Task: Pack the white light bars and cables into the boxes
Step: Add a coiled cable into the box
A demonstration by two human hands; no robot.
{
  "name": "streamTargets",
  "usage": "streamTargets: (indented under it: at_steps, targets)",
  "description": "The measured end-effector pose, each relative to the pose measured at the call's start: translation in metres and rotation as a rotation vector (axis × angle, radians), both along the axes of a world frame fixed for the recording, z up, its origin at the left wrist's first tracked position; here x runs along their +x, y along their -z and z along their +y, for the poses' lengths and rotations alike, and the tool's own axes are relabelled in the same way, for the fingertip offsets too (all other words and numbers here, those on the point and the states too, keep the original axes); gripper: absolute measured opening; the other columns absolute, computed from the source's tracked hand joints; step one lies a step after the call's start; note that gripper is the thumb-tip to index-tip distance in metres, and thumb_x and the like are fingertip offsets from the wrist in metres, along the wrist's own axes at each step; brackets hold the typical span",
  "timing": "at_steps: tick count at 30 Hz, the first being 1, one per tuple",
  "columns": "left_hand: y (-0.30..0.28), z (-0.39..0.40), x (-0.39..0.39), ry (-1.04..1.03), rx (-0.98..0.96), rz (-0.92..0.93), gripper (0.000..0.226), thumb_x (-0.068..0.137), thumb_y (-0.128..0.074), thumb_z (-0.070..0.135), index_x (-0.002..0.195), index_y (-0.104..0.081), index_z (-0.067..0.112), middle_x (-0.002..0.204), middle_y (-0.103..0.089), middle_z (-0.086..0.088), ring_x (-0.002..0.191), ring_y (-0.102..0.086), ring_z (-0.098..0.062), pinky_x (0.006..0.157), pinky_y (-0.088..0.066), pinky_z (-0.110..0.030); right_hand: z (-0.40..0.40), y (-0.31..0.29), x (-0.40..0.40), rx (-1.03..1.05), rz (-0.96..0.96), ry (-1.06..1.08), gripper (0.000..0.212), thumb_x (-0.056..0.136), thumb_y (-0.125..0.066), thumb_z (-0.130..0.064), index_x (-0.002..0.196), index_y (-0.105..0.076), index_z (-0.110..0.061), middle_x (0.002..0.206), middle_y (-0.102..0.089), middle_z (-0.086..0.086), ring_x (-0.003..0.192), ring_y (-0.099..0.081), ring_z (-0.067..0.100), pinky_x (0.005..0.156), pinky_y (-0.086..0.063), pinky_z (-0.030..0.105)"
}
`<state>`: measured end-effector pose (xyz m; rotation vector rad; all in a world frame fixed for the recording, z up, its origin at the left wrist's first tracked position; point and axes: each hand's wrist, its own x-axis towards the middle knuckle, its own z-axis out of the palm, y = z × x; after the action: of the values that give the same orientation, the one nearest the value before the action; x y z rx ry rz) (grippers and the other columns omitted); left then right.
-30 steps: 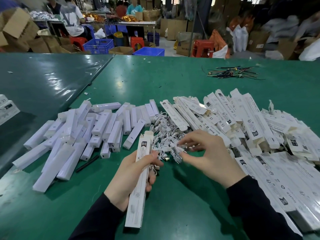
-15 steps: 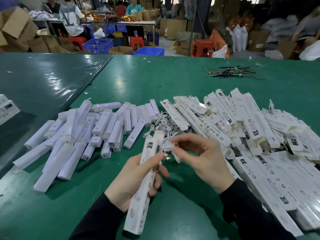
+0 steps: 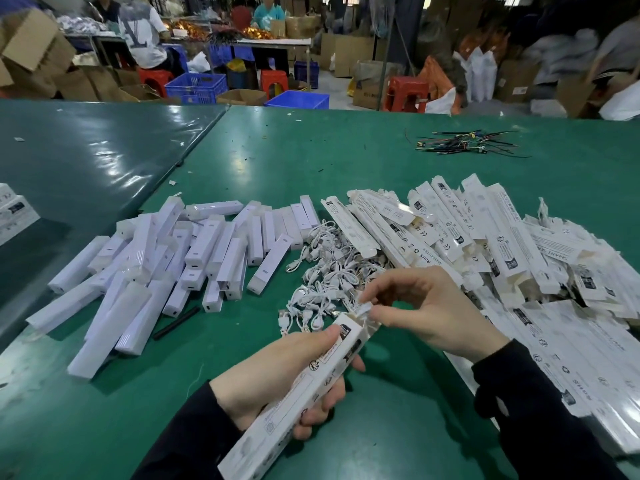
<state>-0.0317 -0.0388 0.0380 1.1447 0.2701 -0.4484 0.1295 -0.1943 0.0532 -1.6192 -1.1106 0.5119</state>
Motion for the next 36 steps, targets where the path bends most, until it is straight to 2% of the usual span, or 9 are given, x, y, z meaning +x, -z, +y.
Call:
streamTargets:
  at_steps: [2, 6, 13, 19, 23, 26, 29, 36]
  targets:
    - [0.0, 0.0, -0.001, 0.019, -0.003, 0.001, 0.052, 0.091, -0.052, 0.058, 0.107, -0.063, 0.01, 0.06, -0.047, -0.008, 0.037, -0.04, -0.013, 0.039, -0.038, -0.016, -0.002, -0.002, 0.001, 0.014, 0.046, -0.011, 0.02, 0.078, -0.075, 0.001, 0.086, -0.077, -0.017, 0.086, -0.074, 0.004, 0.078, -0.068, 0.014, 0.076, -0.052, 0.02]
    - [0.001, 0.003, 0.0, 0.005, -0.01, 0.015, 0.051, 0.089, -0.048, 0.056, 0.107, -0.062, 0.01, 0.06, -0.046, -0.006, 0.039, -0.039, -0.013, 0.04, -0.038, -0.016, -0.007, -0.006, 0.004, 0.081, 0.111, 0.023, 0.022, 0.079, -0.073, 0.006, 0.085, -0.077, -0.014, 0.086, -0.075, 0.008, 0.077, -0.069, 0.014, 0.077, -0.055, 0.021]
    - [0.0, 0.001, 0.0, 0.023, 0.015, 0.023, 0.049, 0.089, -0.051, 0.057, 0.106, -0.061, 0.011, 0.059, -0.044, -0.006, 0.039, -0.038, -0.013, 0.039, -0.036, -0.015, -0.006, -0.003, 0.004, -0.029, -0.012, -0.036, 0.024, 0.08, -0.075, 0.002, 0.087, -0.077, -0.021, 0.087, -0.075, 0.004, 0.08, -0.068, 0.016, 0.078, -0.053, 0.022]
    - [0.0, -0.003, -0.001, 0.076, 0.048, -0.023, 0.047, 0.091, -0.052, 0.051, 0.109, -0.056, 0.008, 0.06, -0.047, -0.008, 0.038, -0.042, -0.013, 0.037, -0.039, -0.017, -0.007, -0.007, 0.002, -0.094, 0.146, -0.176, 0.014, 0.079, -0.077, -0.002, 0.09, -0.076, -0.012, 0.086, -0.076, 0.006, 0.078, -0.071, 0.015, 0.076, -0.054, 0.021]
    - [0.0, -0.001, -0.001, 0.054, 0.044, -0.002, 0.05, 0.092, -0.047, 0.053, 0.112, -0.055, 0.008, 0.059, -0.046, -0.005, 0.038, -0.04, -0.011, 0.037, -0.038, -0.016, 0.001, -0.004, -0.003, -0.045, 0.169, -0.064, 0.021, 0.069, -0.08, -0.012, 0.088, -0.072, -0.006, 0.08, -0.074, 0.007, 0.074, -0.07, 0.016, 0.073, -0.055, 0.021]
    - [0.0, -0.001, -0.002, 0.082, -0.01, -0.039, 0.049, 0.09, -0.051, 0.054, 0.11, -0.058, 0.01, 0.06, -0.046, -0.005, 0.038, -0.042, -0.011, 0.037, -0.039, -0.016, 0.001, -0.004, -0.005, -0.022, 0.26, -0.097, 0.019, 0.071, -0.077, -0.007, 0.087, -0.071, -0.001, 0.077, -0.073, 0.009, 0.068, -0.069, 0.016, 0.069, -0.056, 0.023]
    - [-0.002, 0.001, -0.002, 0.118, -0.056, -0.109, 0.046, 0.091, -0.048, 0.052, 0.11, -0.062, 0.012, 0.062, -0.047, -0.006, 0.039, -0.044, -0.011, 0.037, -0.04, -0.017, 0.0, -0.005, -0.006, 0.025, 0.322, -0.111, 0.012, 0.072, -0.075, -0.005, 0.084, -0.071, -0.004, 0.076, -0.072, 0.007, 0.066, -0.067, 0.014, 0.067, -0.056, 0.023]
    - [-0.001, 0.002, -0.002, 0.112, -0.06, -0.118, 0.048, 0.089, -0.049, 0.053, 0.11, -0.061, 0.011, 0.062, -0.045, -0.007, 0.039, -0.042, -0.011, 0.037, -0.04, -0.017, 0.0, -0.004, -0.004, 0.093, 0.327, -0.044, 0.01, 0.073, -0.074, -0.006, 0.082, -0.073, -0.01, 0.078, -0.072, 0.006, 0.069, -0.068, 0.014, 0.066, -0.054, 0.02]
